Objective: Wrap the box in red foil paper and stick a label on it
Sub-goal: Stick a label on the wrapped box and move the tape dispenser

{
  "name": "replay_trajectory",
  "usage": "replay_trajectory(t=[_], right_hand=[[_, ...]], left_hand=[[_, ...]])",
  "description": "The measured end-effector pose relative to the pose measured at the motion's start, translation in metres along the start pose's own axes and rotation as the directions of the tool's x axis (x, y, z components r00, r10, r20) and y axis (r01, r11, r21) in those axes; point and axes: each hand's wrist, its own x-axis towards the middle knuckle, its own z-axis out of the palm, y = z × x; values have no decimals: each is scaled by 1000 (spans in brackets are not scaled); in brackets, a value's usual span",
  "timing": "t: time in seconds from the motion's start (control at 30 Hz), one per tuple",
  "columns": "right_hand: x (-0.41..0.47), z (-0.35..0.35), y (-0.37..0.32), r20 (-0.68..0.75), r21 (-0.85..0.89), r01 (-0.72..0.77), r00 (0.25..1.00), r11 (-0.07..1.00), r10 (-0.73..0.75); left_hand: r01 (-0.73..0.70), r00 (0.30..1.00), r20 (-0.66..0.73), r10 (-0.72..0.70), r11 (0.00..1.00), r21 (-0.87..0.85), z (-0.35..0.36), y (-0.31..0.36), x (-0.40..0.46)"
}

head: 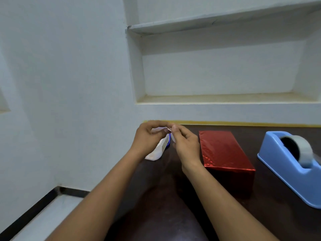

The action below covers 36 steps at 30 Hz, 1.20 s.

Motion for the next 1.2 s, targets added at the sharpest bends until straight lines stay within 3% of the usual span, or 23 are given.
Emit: replay_trajectory(t=[0.07, 0.1, 0.2, 0.6, 0.77, 1.2], right_hand=[[0, -6, 1, -10, 4, 8, 1000, 1000, -7], [1, -8, 2, -15, 12, 5, 1000, 1000, -5], [4, -11, 2, -24, 14, -17, 1000, 1000, 17], [-1, -5, 2, 79, 89, 105, 991, 990, -112], [-3, -3, 1, 82, 143, 82, 992, 986, -94], [-13, 0, -8, 155, 259, -40, 988, 965, 0]], left_hand=[[139, 986, -48, -161, 941, -309, 10, -2, -6], [212, 964, -43, -262, 855, -473, 14, -1, -8], [290, 921, 5, -389, 678, -675, 18, -4, -10], [404, 892, 212, -400, 494, -770, 7, -12, -15], [430, 873, 243, -424, 430, -794, 2, -16, -12], [365, 907, 155, -391, 548, -752, 0, -22, -13]])
